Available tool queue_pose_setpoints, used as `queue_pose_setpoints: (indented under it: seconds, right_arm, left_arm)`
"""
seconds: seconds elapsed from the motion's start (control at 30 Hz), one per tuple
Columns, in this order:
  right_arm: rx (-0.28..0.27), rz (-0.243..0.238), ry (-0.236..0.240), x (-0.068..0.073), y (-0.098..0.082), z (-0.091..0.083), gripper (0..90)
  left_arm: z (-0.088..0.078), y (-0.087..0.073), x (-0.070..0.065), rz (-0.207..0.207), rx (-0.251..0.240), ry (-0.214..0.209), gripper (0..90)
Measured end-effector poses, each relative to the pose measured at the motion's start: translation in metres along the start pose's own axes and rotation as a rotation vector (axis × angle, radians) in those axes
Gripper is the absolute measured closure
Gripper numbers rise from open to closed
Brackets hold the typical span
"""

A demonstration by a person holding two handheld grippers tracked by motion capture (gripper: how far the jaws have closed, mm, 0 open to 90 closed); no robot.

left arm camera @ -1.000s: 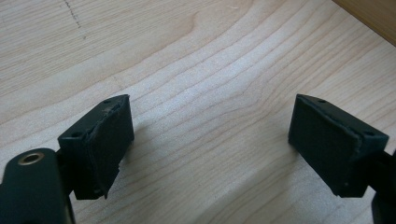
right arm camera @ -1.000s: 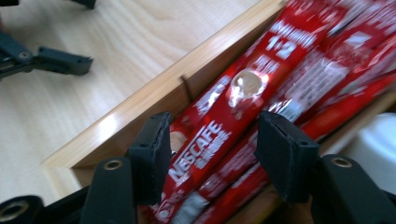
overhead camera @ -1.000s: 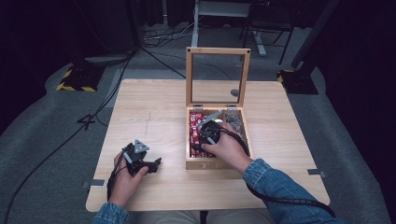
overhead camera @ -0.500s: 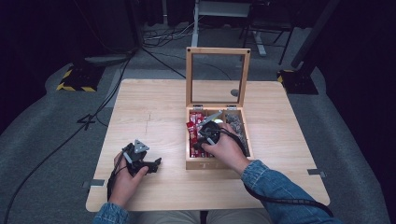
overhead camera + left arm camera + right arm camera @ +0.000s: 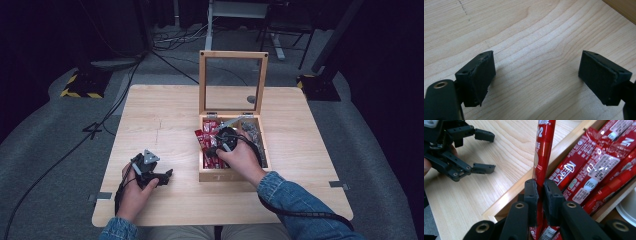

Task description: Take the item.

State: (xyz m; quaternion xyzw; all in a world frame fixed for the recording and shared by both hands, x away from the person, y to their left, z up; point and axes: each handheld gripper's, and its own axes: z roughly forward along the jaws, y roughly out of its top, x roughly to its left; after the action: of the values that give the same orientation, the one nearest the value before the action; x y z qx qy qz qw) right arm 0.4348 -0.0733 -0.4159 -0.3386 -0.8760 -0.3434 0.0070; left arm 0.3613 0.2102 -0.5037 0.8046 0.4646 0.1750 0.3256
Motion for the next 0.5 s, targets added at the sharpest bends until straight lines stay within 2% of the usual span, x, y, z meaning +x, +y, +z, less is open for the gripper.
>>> queue_pose_setpoints:
  seconds: [0.5]
  right_arm:
    - [-0.104, -0.002, -0.004, 0.001, 0.011, -0.029, 82.3]
  left_arm:
    - [0.0, 0.0, 0.0, 0.0, -0.002, 0.001, 14.4]
